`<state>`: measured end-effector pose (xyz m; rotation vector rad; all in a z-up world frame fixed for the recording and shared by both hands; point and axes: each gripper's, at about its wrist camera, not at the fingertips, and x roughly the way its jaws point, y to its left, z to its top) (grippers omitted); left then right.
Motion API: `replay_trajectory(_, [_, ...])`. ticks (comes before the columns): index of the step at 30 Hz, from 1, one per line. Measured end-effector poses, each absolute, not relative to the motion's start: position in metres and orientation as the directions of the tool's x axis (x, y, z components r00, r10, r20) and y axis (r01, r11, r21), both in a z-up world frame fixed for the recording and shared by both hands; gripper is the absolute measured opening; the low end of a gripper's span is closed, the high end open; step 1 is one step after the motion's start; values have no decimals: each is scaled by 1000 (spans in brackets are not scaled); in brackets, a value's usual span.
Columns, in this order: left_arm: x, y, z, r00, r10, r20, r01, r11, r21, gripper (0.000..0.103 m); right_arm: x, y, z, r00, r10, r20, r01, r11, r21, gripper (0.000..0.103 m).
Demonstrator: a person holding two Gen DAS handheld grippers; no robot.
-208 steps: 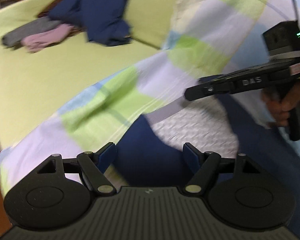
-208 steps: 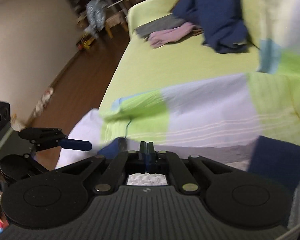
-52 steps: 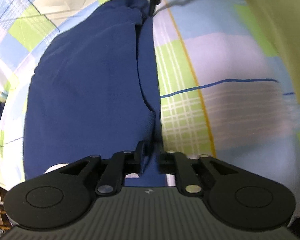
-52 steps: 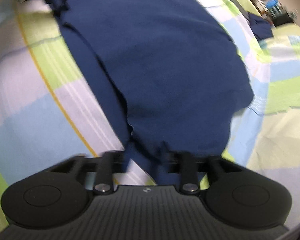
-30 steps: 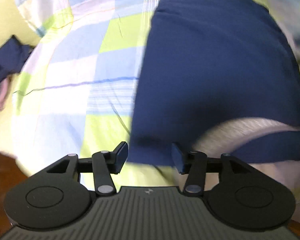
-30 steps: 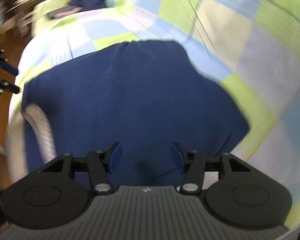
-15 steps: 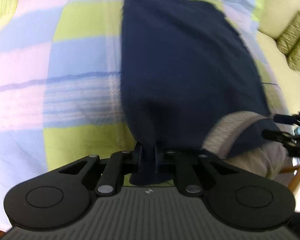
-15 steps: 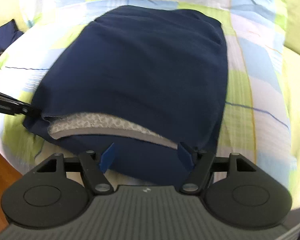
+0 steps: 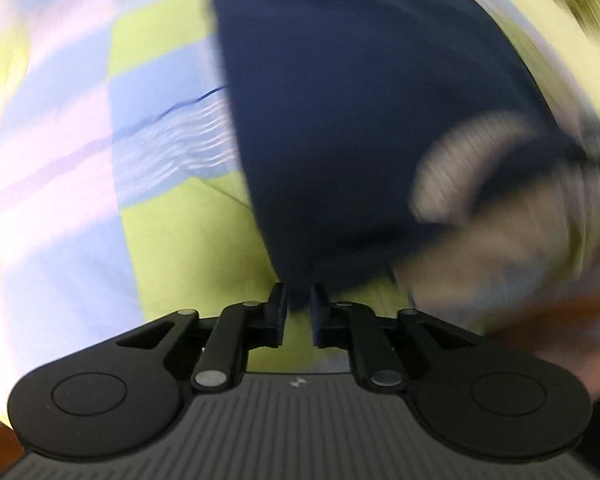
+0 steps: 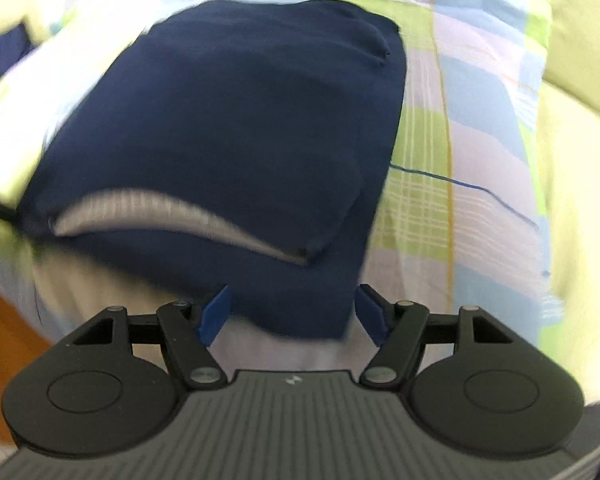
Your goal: Fold clothes
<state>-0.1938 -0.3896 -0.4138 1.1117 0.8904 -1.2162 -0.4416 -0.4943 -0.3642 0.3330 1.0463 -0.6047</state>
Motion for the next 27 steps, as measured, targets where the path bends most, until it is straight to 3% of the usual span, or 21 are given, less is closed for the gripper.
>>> replay_trajectory(2, [-225,-381,-409,245,-310,-918,920,-225,322,45,-447,-487,-362,362,-309,-879,529,845,-79,65])
replay_trajectory(4, [-240,-380,-413,263,-368,-892,857,-335,392,52,-446,-481,-358,387,-329,-862,464,877,-127,65])
replay_trajectory(6, [-246,-390,-430,268,-408,-872,804,-404,436,53,-443,-478,-357,426,-344,-837,417,895,-156,65])
replay_trajectory(9, [-225,-408,-448,173,-320,-932,902,-328,280,51,-429,-475,-363,508,-333,-794,381,914,-140,63])
replay_trajectory(10, [-216,-411,-453,124,-278,-952,933,-293,207,51,-427,-476,-367,491,-323,-809,382,915,-133,63])
replay_trajectory(14, [-192,-412,-430,51,-265,-963,952,-278,126,52,-418,-483,-383,355,-254,-900,415,905,-91,62])
replay_trajectory(21, [-66,-499,-371,-27,-397,-918,996,68,-59,53,-403,-507,-332,405,-328,-853,594,804,-27,64])
replay_trajectory(27, [45,-602,-372,-30,-506,-862,916,332,-227,54,-356,-566,-320,497,-373,-783,672,737,75,64])
